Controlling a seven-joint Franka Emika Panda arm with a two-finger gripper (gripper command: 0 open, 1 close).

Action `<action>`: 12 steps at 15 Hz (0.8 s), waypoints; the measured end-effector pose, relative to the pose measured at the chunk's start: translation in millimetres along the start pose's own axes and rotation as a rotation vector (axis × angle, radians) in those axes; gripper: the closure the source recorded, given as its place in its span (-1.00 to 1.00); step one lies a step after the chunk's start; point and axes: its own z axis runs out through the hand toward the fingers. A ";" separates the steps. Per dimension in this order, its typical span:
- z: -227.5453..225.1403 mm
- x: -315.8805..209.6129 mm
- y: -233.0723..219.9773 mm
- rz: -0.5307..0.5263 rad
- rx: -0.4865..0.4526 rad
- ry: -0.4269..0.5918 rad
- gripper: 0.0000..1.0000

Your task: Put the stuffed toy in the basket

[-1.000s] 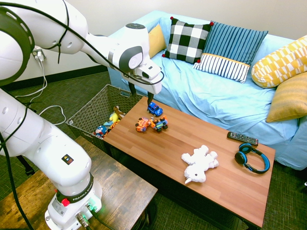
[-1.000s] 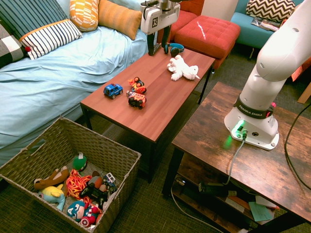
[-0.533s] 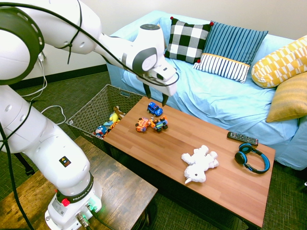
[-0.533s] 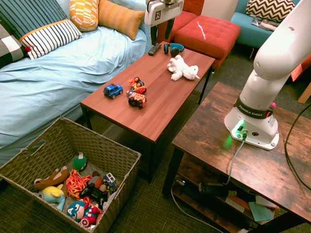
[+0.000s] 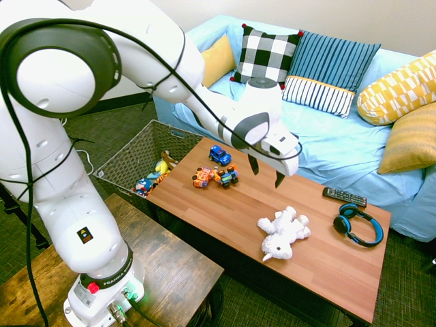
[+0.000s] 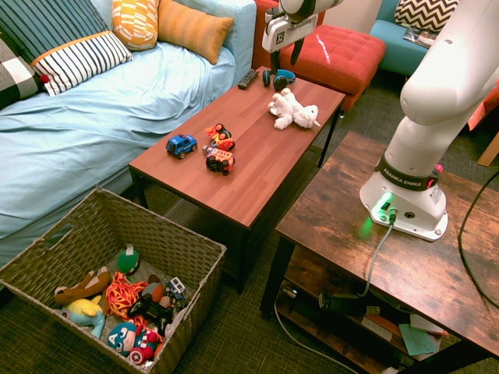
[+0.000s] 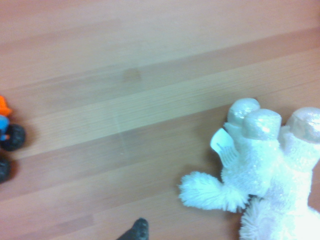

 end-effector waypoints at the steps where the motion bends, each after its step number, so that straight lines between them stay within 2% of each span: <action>1: 16.0 6.3 6.2 0.009 -0.010 -0.001 -1.00; 7: 105.0 30.5 33.4 0.084 -0.066 -0.042 -1.00; 12: 148.9 45.4 52.5 0.131 -0.098 -0.066 -1.00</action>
